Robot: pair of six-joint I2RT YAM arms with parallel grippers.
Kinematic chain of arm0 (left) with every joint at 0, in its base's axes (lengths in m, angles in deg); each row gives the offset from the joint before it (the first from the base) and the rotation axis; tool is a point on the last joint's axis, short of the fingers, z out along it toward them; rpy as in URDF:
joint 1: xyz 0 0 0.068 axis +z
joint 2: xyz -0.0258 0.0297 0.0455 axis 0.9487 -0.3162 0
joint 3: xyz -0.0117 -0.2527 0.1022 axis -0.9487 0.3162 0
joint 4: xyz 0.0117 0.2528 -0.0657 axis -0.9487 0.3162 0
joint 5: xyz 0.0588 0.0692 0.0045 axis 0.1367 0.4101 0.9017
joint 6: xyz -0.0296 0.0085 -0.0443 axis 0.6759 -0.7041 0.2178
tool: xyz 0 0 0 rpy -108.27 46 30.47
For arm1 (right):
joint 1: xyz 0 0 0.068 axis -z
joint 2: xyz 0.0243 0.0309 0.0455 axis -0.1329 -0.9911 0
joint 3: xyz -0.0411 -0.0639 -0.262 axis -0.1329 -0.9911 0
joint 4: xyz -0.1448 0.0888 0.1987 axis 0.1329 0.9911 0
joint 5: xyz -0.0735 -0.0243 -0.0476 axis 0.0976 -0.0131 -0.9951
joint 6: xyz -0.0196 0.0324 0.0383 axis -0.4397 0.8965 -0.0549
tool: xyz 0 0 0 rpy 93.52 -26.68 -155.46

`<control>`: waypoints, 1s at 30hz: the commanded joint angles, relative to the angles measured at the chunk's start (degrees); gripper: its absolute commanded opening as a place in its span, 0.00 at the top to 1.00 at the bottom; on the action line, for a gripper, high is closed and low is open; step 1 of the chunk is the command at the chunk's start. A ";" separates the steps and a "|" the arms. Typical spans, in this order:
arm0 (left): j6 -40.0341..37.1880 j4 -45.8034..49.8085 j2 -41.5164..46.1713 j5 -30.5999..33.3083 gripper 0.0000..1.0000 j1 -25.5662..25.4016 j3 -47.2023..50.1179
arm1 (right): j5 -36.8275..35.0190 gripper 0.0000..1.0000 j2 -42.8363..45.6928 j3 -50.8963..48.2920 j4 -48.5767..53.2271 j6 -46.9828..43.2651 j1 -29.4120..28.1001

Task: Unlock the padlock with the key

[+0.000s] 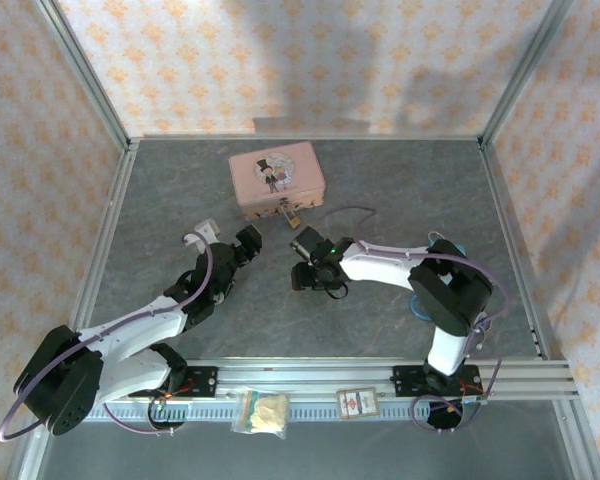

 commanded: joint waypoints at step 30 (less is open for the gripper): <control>2.59 -0.61 2.30 1.39 0.01 0.85 1.71 | -18.99 0.52 -6.91 9.01 4.92 -12.09 -0.98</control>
